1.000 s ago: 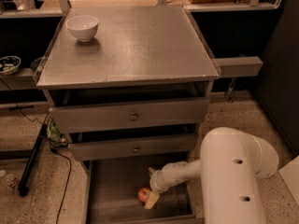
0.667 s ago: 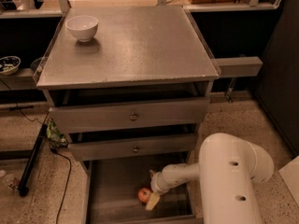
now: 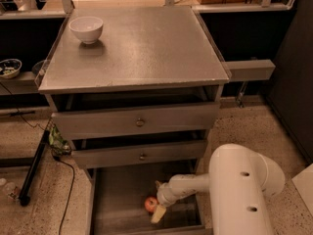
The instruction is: Pick apple from bottom drawer and place on counter
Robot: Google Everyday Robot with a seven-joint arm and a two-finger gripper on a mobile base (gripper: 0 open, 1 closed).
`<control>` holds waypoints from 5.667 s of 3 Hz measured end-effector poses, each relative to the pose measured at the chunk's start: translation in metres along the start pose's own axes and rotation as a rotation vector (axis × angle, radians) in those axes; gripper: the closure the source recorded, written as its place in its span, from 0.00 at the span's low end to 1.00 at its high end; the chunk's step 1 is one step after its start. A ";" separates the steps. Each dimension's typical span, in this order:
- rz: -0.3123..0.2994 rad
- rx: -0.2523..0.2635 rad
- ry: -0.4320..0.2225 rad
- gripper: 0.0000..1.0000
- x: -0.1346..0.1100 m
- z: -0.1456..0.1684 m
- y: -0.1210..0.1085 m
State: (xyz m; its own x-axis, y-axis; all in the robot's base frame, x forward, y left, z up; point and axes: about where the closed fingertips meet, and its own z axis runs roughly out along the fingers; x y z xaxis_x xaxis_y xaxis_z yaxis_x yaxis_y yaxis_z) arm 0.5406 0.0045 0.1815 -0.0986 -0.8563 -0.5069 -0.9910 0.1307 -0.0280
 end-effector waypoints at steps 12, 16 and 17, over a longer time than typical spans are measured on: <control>0.026 -0.082 -0.067 1.00 -0.004 0.047 0.010; 0.032 0.010 -0.047 1.00 -0.044 -0.060 0.009; 0.052 0.073 -0.042 1.00 -0.033 -0.096 0.002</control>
Offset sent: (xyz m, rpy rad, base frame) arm 0.0097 0.0126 -0.0462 0.0661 0.0922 -0.0087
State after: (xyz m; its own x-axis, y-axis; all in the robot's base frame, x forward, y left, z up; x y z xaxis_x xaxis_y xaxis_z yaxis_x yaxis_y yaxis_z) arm 0.5333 -0.0144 0.2809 -0.1442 -0.8258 -0.5452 -0.9754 0.2116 -0.0625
